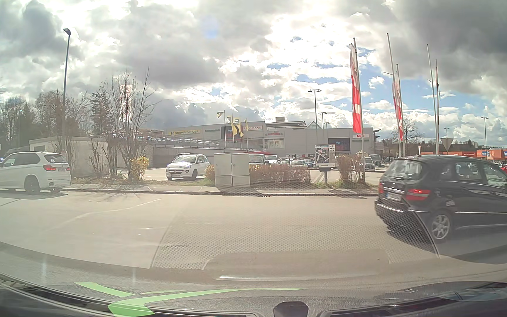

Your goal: Follow the waypoints while adhering to traffic rules and regulations

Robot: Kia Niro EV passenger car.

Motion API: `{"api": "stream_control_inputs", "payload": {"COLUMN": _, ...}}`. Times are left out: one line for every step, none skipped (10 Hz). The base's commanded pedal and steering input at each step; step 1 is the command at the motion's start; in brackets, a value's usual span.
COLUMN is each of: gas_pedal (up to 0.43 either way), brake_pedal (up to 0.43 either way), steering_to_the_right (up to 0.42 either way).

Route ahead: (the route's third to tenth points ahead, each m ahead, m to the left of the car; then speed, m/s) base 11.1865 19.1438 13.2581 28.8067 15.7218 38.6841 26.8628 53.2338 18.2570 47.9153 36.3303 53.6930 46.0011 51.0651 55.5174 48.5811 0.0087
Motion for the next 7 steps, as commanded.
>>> {"api": "stream_control_inputs", "payload": {"gas_pedal": 0.0, "brake_pedal": 0.305, "steering_to_the_right": 0.01}}
{"api": "stream_control_inputs", "payload": {"gas_pedal": 0.0, "brake_pedal": 0.305, "steering_to_the_right": 0.01}}
{"api": "stream_control_inputs", "payload": {"gas_pedal": 0.0, "brake_pedal": 0.305, "steering_to_the_right": 0.01}}
{"api": "stream_control_inputs", "payload": {"gas_pedal": 0.0, "brake_pedal": 0.305, "steering_to_the_right": 0.01}}
{"api": "stream_control_inputs", "payload": {"gas_pedal": 0.0, "brake_pedal": 0.305, "steering_to_the_right": 0.01}}
{"api": "stream_control_inputs", "payload": {"gas_pedal": 0.0, "brake_pedal": 0.305, "steering_to_the_right": 0.01}}
{"api": "stream_control_inputs", "payload": {"gas_pedal": 0.0, "brake_pedal": 0.305, "steering_to_the_right": 0.01}}
